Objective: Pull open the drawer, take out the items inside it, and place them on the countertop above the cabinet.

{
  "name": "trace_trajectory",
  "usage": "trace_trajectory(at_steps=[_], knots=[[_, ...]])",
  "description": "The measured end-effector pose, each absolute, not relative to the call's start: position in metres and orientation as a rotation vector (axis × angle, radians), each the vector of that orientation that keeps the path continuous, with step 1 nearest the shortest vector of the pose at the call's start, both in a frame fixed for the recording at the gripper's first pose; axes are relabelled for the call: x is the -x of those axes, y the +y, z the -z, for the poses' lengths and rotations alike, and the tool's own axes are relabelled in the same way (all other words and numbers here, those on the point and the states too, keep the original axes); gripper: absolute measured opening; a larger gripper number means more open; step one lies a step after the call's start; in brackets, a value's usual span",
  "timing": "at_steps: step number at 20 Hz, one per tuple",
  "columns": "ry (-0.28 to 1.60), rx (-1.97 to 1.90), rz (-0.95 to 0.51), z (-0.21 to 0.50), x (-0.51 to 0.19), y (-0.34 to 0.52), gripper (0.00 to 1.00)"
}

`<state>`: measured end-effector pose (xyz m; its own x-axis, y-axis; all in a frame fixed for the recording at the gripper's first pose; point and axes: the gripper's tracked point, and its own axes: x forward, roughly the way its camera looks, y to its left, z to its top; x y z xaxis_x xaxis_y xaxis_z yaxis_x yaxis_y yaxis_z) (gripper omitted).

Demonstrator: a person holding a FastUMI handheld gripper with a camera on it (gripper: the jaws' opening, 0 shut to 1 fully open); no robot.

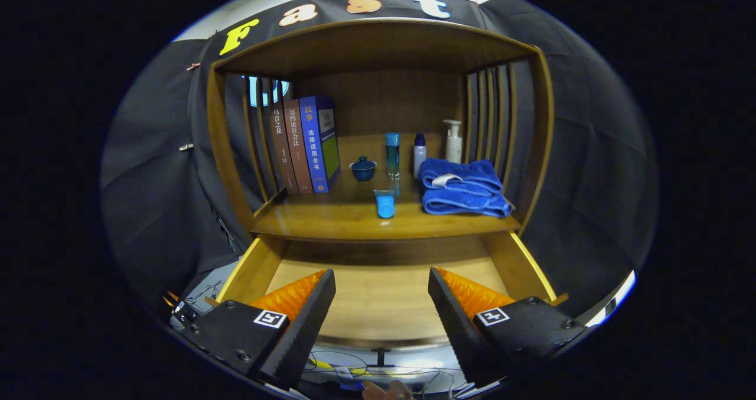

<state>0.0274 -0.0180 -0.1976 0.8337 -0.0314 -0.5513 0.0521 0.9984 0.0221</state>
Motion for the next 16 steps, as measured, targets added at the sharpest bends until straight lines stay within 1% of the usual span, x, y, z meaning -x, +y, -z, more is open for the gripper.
trace_trajectory(at_steps=[8,12,16], knots=[[0.576,-0.068,0.053,0.254,0.045,-0.016,1.0],[0.606,-0.083,0.081,0.289,0.057,-0.02,1.0],[0.594,-0.072,0.078,0.303,0.047,-0.019,1.0]])
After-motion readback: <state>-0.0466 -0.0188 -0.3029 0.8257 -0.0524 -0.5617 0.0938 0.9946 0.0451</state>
